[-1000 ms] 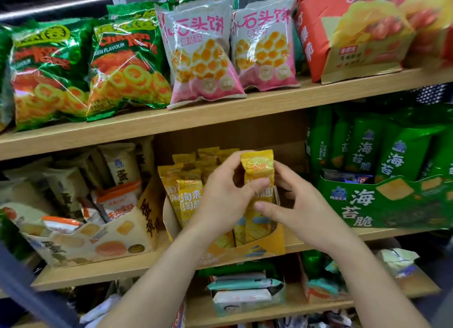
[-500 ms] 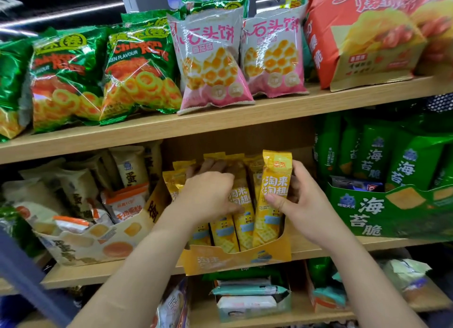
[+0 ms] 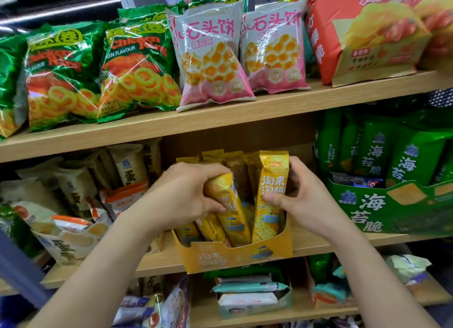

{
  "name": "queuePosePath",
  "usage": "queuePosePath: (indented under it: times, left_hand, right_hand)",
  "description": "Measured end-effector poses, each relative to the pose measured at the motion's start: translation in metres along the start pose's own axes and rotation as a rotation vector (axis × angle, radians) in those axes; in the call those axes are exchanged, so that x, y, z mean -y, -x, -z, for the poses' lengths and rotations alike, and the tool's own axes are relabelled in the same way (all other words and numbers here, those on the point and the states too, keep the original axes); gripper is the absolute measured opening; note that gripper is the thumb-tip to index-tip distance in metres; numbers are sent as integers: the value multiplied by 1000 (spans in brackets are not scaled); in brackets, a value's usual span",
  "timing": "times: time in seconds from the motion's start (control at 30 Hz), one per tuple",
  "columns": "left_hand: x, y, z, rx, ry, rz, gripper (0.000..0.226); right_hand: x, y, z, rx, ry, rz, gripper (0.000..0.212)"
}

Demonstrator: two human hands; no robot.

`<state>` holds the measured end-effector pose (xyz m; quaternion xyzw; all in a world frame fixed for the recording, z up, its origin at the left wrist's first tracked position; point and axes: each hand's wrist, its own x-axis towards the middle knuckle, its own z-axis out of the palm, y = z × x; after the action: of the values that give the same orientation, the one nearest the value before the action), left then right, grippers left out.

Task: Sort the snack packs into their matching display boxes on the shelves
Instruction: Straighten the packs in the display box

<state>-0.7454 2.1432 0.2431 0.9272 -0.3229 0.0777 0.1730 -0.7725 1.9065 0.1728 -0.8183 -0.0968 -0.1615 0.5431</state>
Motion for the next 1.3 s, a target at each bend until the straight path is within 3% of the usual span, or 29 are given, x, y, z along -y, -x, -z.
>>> queuePosePath:
  times: [0.13, 0.33, 0.43, 0.57, 0.67, 0.87, 1.03, 1.17, 1.3]
  left_hand:
    - [-6, 2, -7, 124, -166, -72, 42]
    - [-4, 5, -9, 112, -258, -113, 41]
    - [1, 13, -1, 13, -174, -174, 36]
    - [2, 26, 13, -240, 34, -236, 38]
    - [-4, 31, 19, -313, 123, -277, 43]
    - [-3, 34, 17, -385, 210, -300, 47]
    - [-7, 36, 26, -489, 371, -319, 41]
    - [-13, 26, 14, -337, 267, -222, 43]
    - [-18, 2, -20, -199, 62, -76, 39]
  right_hand:
    - [16, -3, -10, -12, 44, 88, 56]
    - [30, -22, -20, 15, 74, 122, 57]
    - [29, -26, -14, -40, -6, 106, 57]
    - [24, -27, -11, -70, -10, 74, 48]
    - [17, -24, -24, -52, 132, 9, 48]
    - [17, -14, -40, -48, 665, -5, 55]
    - [23, -20, -32, -10, 824, -98, 63]
    - [25, -18, -37, -37, 825, -170, 52]
    - [20, -15, -38, -146, 667, -140, 35]
